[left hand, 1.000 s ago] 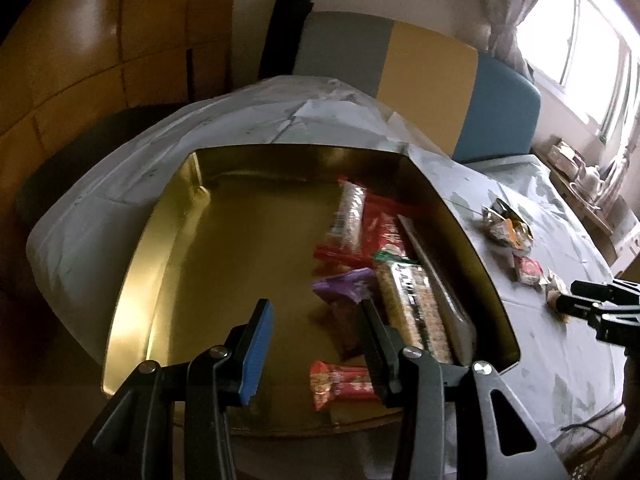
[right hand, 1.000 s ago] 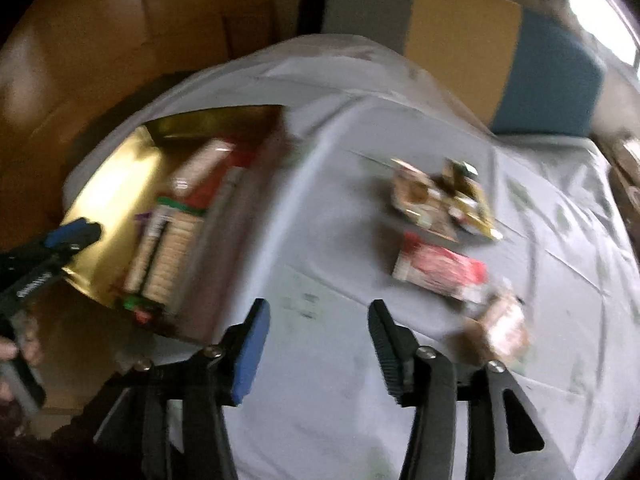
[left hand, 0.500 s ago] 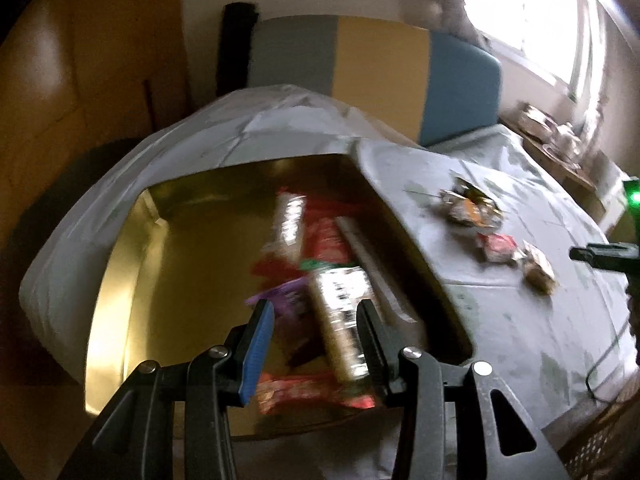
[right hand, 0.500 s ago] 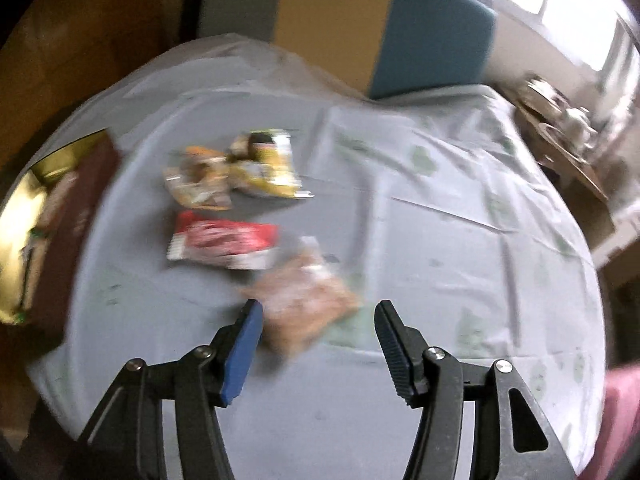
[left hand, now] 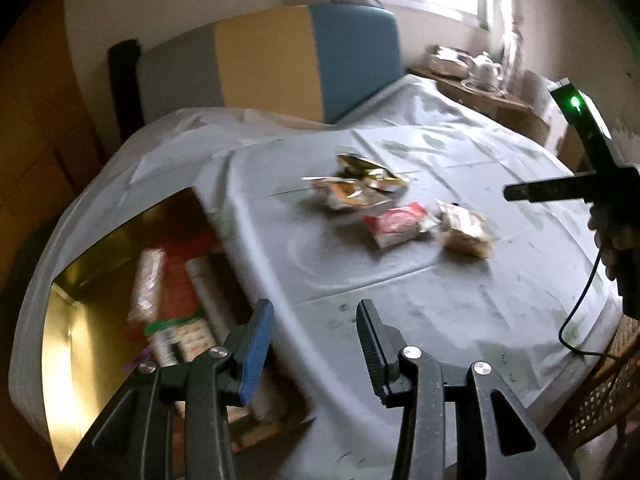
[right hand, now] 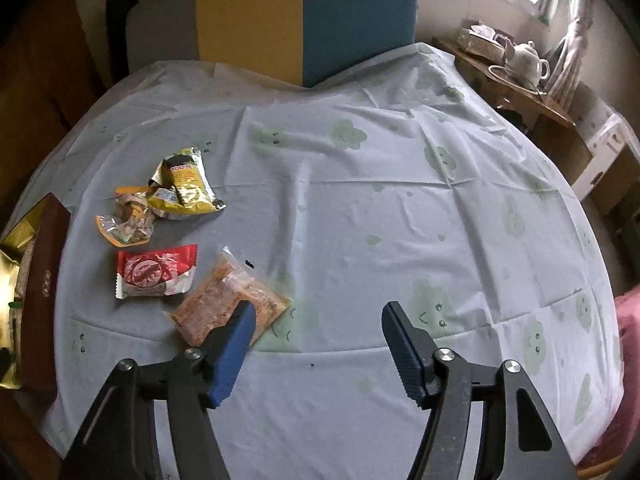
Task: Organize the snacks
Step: 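Withdraw both tools from the tray back over the remaining snacks, then grasp the clear nut bag with orange top with the left tool and lift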
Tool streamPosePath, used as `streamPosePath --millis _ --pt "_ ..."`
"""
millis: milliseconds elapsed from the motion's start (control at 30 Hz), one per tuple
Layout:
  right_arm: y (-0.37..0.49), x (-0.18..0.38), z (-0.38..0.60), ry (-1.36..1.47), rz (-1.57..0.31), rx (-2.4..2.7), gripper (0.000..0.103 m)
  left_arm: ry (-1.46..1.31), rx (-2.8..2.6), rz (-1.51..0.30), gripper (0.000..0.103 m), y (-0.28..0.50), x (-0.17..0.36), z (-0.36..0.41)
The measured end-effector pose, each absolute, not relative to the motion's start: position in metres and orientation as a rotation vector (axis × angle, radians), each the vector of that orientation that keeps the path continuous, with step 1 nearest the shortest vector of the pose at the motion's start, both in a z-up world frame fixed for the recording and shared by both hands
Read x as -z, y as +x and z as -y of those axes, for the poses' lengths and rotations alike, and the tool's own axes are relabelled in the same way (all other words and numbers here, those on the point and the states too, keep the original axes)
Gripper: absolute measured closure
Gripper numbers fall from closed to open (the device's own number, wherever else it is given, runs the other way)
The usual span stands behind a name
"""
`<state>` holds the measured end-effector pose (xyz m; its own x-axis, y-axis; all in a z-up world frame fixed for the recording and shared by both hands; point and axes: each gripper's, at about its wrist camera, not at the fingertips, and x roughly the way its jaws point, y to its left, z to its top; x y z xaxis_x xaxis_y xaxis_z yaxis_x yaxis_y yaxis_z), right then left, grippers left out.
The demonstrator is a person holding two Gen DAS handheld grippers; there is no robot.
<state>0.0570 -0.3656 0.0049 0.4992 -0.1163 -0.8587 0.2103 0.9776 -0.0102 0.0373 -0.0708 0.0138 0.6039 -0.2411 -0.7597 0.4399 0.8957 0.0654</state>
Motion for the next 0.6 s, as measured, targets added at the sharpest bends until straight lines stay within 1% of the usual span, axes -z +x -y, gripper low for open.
streamPosePath --millis 367,467,600 --pt "0.056 -0.007 0.368 0.098 -1.024 0.209 0.034 0.323 0.471 -0.903 0.059 0.051 0.005 0.120" --pt "0.055 -0.009 0.367 0.090 -1.015 0.209 0.028 0.264 0.472 -0.954 0.059 0.065 0.009 0.119" --pt "0.055 -0.012 0.367 0.088 -1.002 0.207 0.027 0.157 0.446 -1.016 0.059 0.091 0.009 0.109"
